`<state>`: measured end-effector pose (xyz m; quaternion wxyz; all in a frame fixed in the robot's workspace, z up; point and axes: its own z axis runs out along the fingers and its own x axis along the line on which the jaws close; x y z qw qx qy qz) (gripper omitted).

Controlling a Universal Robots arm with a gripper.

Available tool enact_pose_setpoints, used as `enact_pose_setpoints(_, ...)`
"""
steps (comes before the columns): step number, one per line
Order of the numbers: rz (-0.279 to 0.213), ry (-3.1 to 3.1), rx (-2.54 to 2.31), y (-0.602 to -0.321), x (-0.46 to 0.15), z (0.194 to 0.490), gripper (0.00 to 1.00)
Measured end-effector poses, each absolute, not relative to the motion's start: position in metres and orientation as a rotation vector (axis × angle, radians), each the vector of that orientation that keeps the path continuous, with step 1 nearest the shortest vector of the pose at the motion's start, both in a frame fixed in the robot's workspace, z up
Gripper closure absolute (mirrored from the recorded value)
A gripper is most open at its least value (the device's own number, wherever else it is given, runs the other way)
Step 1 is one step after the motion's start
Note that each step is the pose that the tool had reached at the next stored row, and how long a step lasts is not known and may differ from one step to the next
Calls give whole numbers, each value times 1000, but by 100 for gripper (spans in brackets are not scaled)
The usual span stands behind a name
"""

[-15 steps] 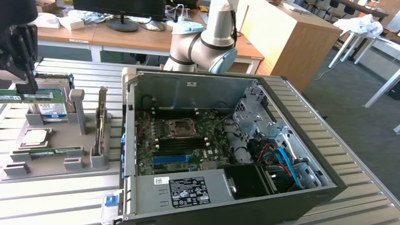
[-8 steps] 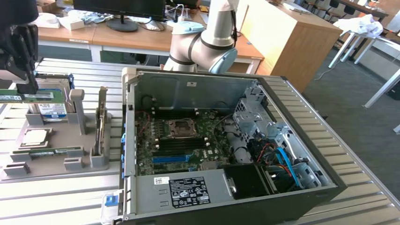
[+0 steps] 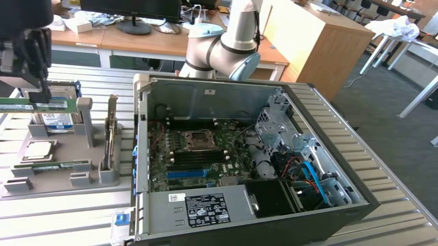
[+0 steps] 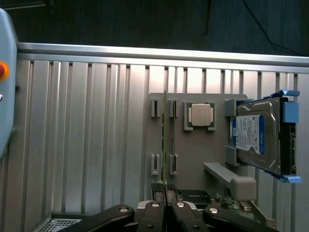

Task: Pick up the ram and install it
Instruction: 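Pick up the ram and move it above insertion slot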

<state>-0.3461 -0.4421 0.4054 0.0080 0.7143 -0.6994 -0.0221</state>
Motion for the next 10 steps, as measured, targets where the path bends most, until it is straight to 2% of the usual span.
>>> enact_pose_setpoints(10,-70,-2186,2232,-442,-324,405,89)
